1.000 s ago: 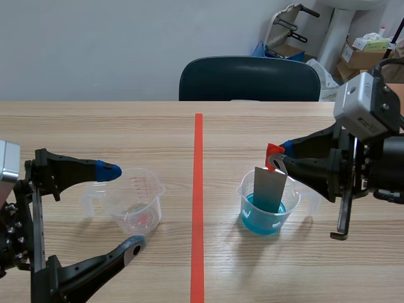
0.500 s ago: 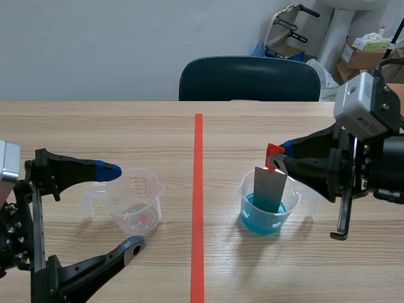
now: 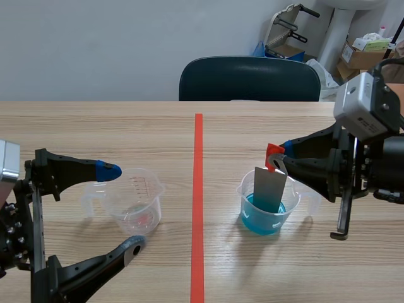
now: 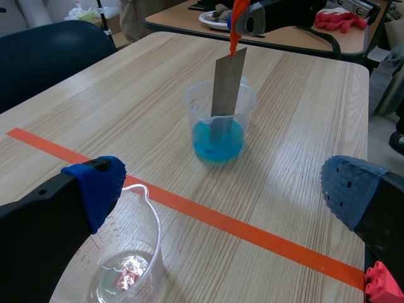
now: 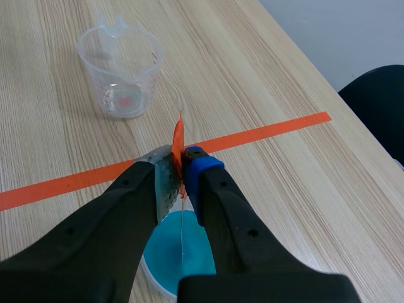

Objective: Do the redox reaction experiment

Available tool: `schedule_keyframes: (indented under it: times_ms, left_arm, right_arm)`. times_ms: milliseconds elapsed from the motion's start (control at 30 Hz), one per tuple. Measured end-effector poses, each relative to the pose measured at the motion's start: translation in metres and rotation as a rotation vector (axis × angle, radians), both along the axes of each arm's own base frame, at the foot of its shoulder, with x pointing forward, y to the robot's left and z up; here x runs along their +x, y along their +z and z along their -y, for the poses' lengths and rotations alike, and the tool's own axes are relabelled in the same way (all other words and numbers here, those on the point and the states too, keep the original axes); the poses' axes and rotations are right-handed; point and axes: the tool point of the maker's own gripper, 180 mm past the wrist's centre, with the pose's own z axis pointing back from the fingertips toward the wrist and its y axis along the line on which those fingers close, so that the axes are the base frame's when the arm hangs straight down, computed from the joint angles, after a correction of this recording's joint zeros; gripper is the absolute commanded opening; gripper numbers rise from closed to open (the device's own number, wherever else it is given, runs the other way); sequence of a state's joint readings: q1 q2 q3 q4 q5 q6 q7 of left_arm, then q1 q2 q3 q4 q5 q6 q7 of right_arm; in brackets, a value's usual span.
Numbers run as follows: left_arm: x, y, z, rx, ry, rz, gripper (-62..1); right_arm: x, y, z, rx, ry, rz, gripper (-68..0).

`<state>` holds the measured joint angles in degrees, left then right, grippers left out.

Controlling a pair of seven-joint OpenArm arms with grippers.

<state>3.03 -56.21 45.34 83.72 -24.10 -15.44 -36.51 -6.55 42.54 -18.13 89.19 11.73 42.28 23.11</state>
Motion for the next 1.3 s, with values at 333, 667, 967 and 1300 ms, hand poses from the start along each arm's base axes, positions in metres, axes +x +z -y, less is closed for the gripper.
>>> schedule_keyframes:
  times_ms: [333,667,967,1300]
  left_arm:
    - [0.0,0.0,0.0,0.0,0.0,0.0,1.4]
    - [0.0,0.0,0.0,0.0,0.0,0.0,1.4]
    - [0.0,0.0,0.0,0.0,0.0,0.0,1.4]
    - [0.0,0.0,0.0,0.0,0.0,0.0,1.4]
  right_arm:
    - [0.0,0.0,0.0,0.0,0.0,0.0,-66.7]
    - [0.01,0.019,0.005,-0.022,-0.02,0.065,-66.7]
    - [0.007,0.044,0.0,-0.011,-0.002,0.061,-66.7]
    - [0.001,0.061,-0.008,-0.016,0.007,0.015,-66.7]
